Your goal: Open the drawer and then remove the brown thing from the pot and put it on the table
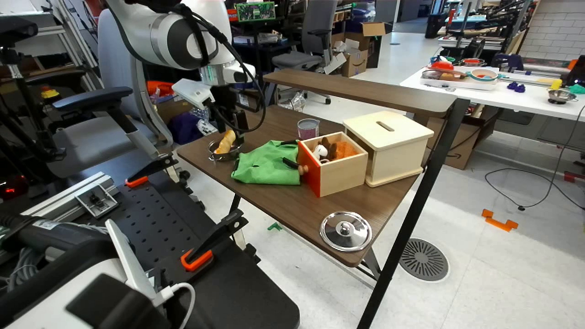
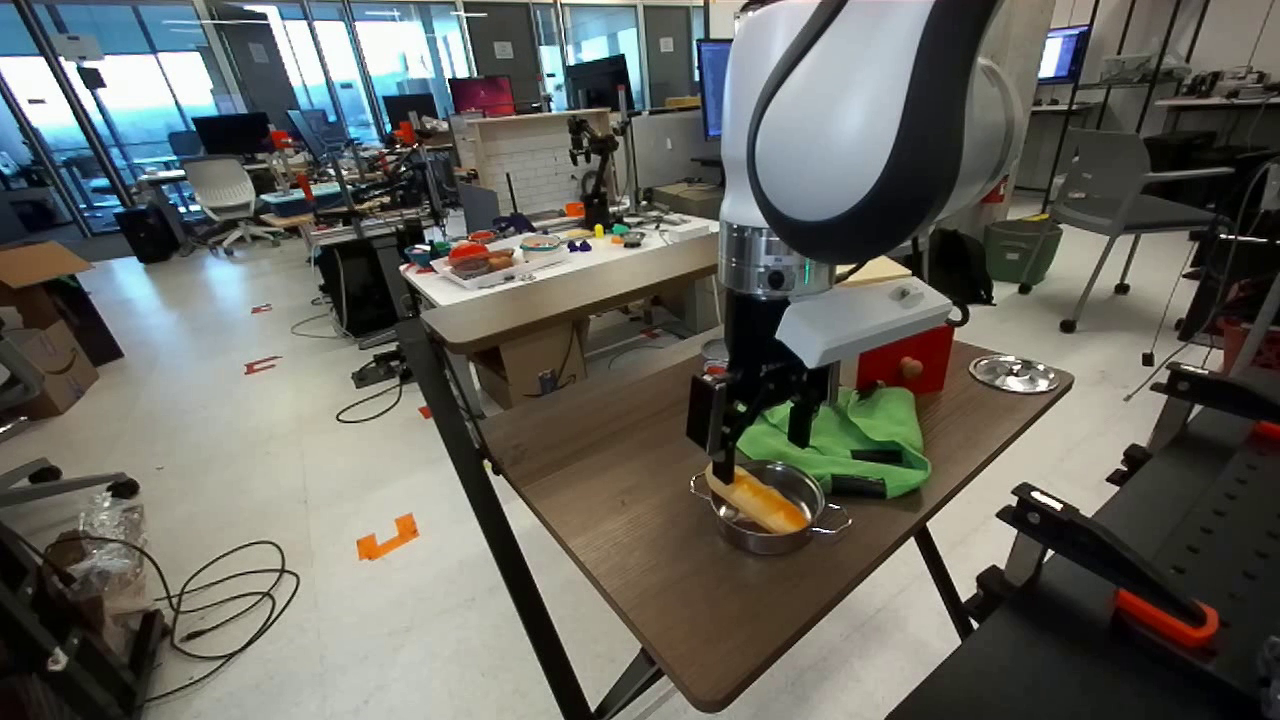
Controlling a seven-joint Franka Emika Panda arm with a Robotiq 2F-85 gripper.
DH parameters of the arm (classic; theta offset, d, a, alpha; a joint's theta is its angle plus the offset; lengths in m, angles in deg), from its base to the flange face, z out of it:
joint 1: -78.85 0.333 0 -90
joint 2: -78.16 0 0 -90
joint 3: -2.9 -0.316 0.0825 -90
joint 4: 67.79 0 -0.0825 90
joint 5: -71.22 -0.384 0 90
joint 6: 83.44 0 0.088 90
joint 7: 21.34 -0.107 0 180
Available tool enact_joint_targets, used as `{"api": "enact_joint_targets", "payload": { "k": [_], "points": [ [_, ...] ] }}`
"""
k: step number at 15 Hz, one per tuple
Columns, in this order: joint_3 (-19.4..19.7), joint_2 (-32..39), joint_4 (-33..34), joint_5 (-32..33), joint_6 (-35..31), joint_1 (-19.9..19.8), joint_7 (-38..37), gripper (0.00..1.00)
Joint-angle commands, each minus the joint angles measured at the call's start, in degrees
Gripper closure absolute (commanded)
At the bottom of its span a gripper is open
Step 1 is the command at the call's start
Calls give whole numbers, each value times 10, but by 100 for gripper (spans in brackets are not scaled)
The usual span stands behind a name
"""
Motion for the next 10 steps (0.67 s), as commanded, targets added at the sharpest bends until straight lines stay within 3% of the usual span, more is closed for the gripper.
{"api": "enact_joint_targets", "payload": {
  "k": [1,10],
  "points": [
    [-2,-9,-5,7,-13,-1,3,0],
    [-23,-4,2,6,-38,2,19,0]
  ]
}}
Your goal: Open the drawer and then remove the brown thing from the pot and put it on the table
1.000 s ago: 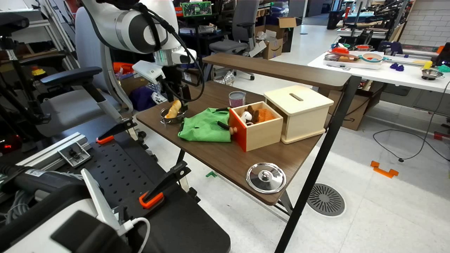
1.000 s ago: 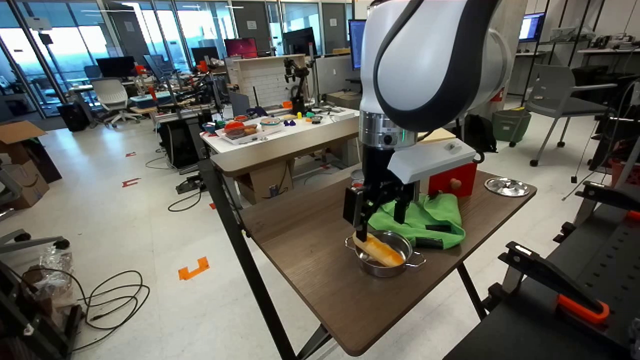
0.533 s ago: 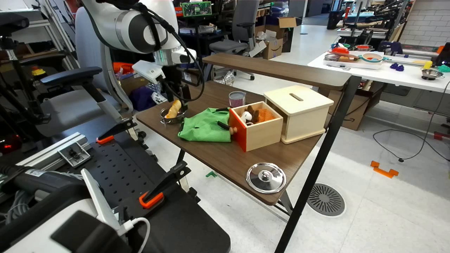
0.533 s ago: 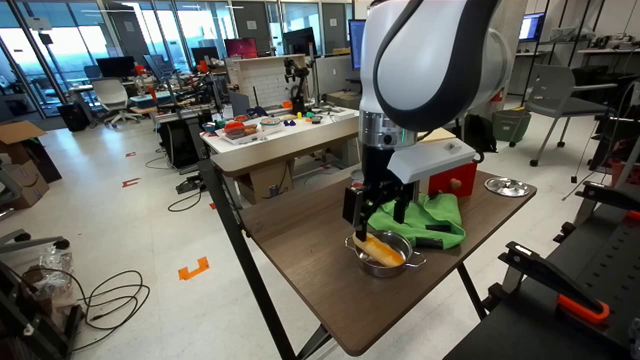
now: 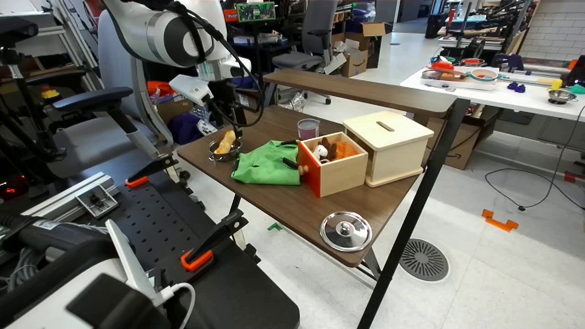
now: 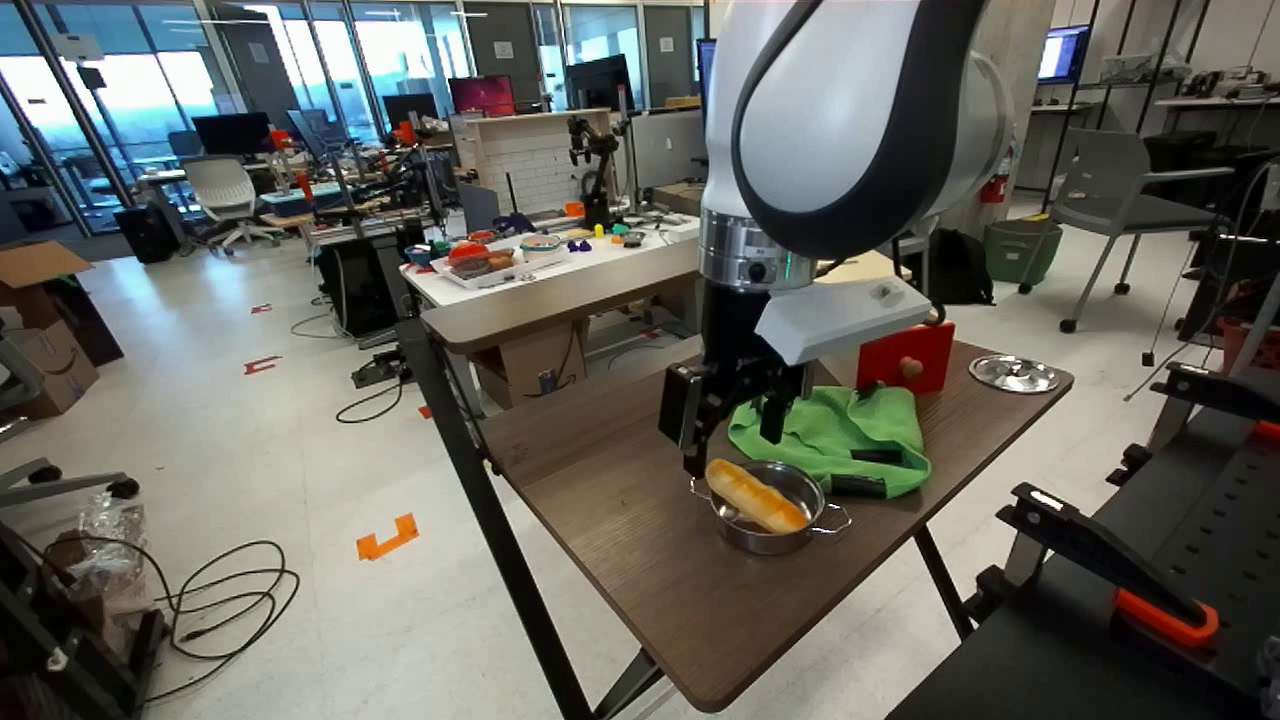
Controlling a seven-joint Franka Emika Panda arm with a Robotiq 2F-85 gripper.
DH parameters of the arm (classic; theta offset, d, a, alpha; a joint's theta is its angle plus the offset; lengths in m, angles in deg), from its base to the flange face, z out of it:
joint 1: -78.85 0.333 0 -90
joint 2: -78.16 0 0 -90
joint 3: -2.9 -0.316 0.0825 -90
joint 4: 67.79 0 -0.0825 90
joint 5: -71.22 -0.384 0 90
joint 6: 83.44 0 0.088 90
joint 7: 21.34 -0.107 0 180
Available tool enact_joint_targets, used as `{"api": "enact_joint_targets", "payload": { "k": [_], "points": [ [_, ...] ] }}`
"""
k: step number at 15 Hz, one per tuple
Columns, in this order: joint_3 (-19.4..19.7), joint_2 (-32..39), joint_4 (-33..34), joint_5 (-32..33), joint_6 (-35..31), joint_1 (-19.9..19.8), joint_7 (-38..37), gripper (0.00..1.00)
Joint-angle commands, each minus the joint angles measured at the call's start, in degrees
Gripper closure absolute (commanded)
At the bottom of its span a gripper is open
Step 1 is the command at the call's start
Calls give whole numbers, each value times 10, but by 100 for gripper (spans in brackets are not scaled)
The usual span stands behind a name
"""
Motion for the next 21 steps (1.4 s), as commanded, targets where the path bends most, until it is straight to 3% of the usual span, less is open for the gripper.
{"api": "enact_joint_targets", "payload": {
  "k": [1,2,4,8,9,10,11,14,15,16,17,18,21],
  "points": [
    [-8,0,-1,5,-12,1,10,0],
    [-7,1,-1,7,-13,3,9,25],
    [-6,2,1,7,-12,3,11,34],
    [-6,6,1,7,-9,0,14,66],
    [-6,7,1,7,-7,-1,16,23],
    [-3,9,2,8,-7,1,15,27],
    [-4,10,3,8,-6,0,16,26],
    [-4,13,3,9,-6,0,20,4],
    [-4,14,3,10,-6,1,21,1],
    [-2,14,3,11,-7,2,23,14],
    [1,15,3,13,-9,5,22,34],
    [1,15,2,14,-9,5,22,35],
    [4,15,2,16,-11,6,23,58]
  ]
}}
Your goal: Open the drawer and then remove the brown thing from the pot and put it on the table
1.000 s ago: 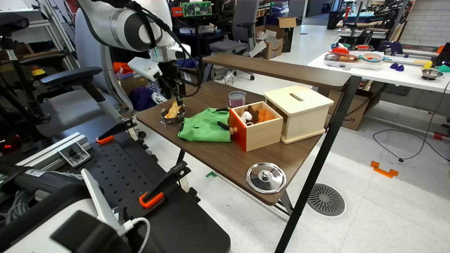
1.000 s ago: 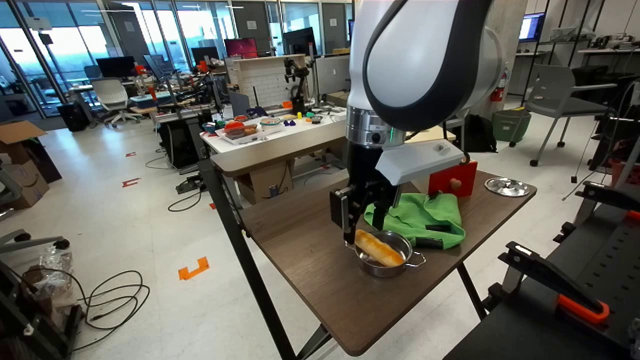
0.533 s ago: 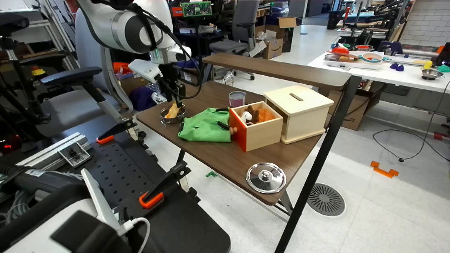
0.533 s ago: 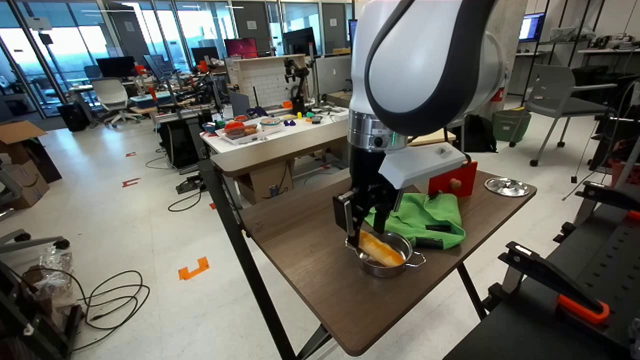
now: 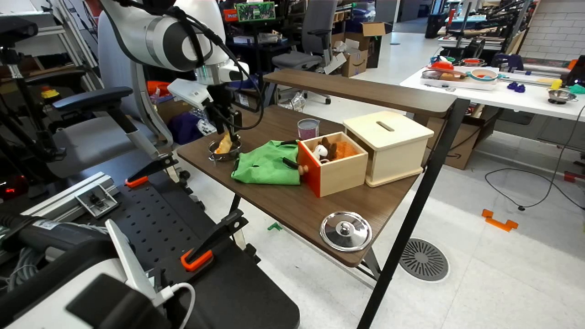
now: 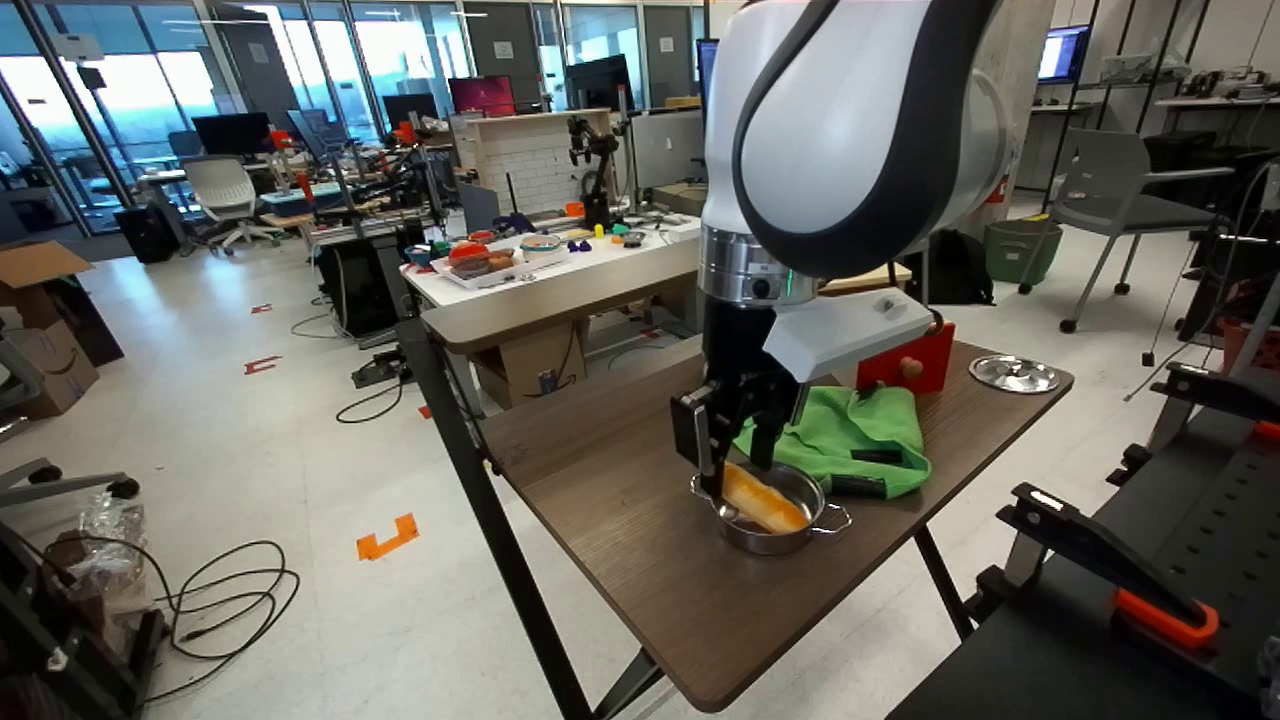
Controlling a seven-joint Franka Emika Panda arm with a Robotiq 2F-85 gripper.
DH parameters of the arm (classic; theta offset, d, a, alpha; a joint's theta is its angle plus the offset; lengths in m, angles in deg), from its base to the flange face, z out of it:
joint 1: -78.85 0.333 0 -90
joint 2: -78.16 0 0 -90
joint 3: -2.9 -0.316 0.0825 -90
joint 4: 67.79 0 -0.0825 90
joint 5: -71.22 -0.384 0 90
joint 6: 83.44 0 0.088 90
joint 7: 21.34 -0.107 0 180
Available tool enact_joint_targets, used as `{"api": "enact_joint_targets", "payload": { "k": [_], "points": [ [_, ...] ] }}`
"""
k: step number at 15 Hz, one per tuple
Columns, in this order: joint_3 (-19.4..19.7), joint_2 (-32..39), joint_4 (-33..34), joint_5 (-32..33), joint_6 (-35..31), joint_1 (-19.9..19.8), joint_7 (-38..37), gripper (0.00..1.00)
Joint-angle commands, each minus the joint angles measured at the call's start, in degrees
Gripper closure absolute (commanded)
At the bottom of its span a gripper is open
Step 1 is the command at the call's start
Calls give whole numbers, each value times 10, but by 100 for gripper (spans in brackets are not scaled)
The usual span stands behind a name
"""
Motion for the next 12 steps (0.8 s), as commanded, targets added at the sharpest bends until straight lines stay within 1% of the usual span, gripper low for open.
{"api": "enact_joint_targets", "payload": {
  "k": [1,4,5,6,8,10,12],
  "points": [
    [7,5,3,14,-10,5,3,66],
    [8,4,2,16,-10,6,4,89],
    [-5,1,4,7,-4,-6,11,92],
    [-20,-4,7,-5,7,-18,14,92],
    [-21,-13,10,-5,12,-17,9,92],
    [-17,-19,20,-1,15,-15,7,92],
    [0,-17,38,8,12,-7,1,92]
  ]
}}
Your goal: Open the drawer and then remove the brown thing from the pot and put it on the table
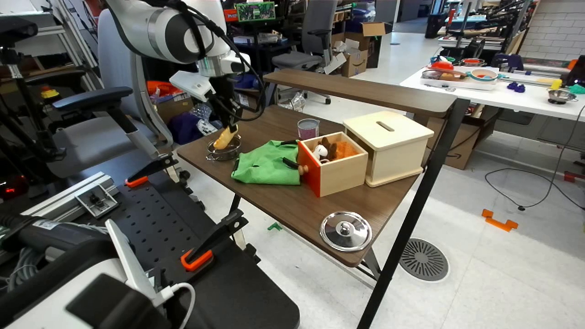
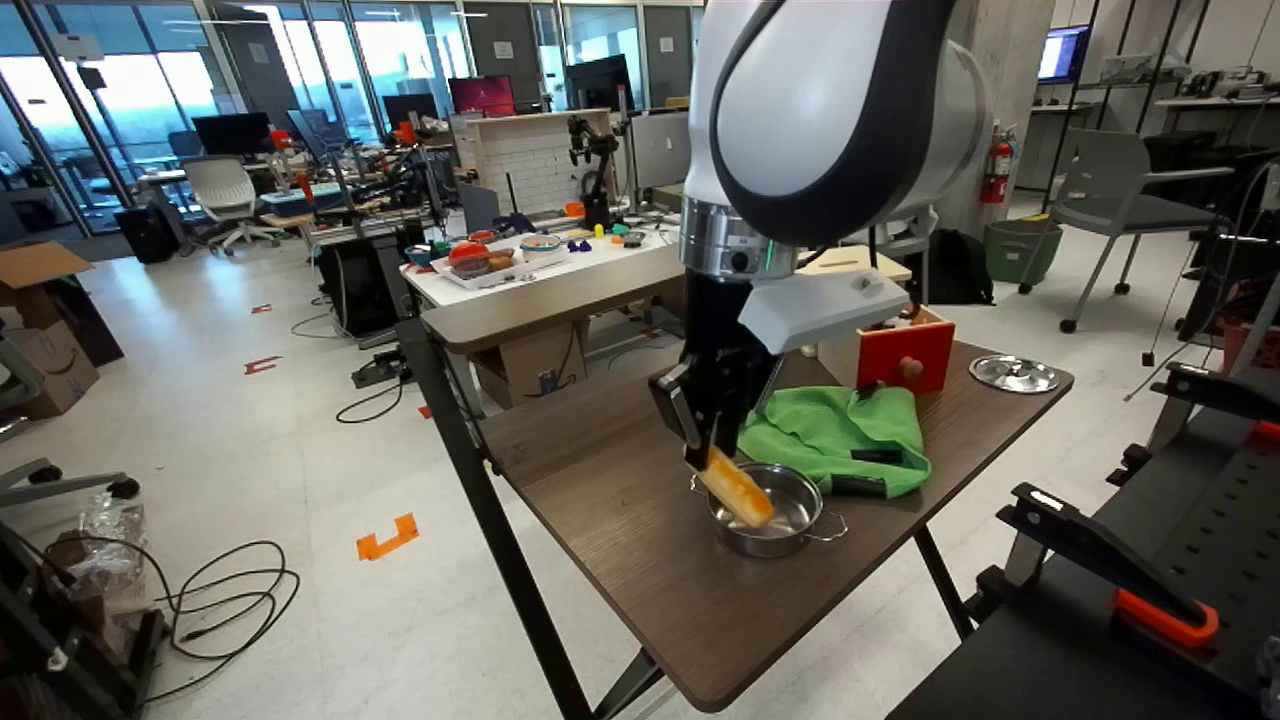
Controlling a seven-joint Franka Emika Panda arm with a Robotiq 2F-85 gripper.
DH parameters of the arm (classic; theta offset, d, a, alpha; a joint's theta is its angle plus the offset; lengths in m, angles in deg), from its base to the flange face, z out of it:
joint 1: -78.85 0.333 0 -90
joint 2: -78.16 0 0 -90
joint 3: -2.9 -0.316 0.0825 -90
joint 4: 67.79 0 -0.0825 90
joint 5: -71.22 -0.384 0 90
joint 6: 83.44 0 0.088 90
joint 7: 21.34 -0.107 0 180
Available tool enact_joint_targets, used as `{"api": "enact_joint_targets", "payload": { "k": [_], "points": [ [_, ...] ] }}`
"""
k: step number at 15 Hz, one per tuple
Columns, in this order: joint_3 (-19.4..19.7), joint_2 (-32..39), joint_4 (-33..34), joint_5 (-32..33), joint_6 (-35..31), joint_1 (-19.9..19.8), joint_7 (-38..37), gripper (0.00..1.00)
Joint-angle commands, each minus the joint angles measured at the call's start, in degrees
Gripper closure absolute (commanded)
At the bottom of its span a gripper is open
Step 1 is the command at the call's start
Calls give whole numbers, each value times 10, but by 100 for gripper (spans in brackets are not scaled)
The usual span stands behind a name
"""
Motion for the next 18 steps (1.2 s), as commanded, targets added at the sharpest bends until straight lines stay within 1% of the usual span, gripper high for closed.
{"api": "enact_joint_targets", "payload": {
  "k": [1,3,8,13,15,16,17,18],
  "points": [
    [22,-2,33,13,10,4,-4,92],
    [43,14,60,23,8,9,-7,92],
    [73,76,126,29,5,4,-11,92],
    [80,146,175,22,8,6,-15,92],
    [82,156,191,22,9,11,-19,91],
    [82,155,196,22,13,13,-21,43],
    [82,157,200,22,14,14,-22,44],
    [85,155,201,24,15,17,-24,41]
  ]
}}
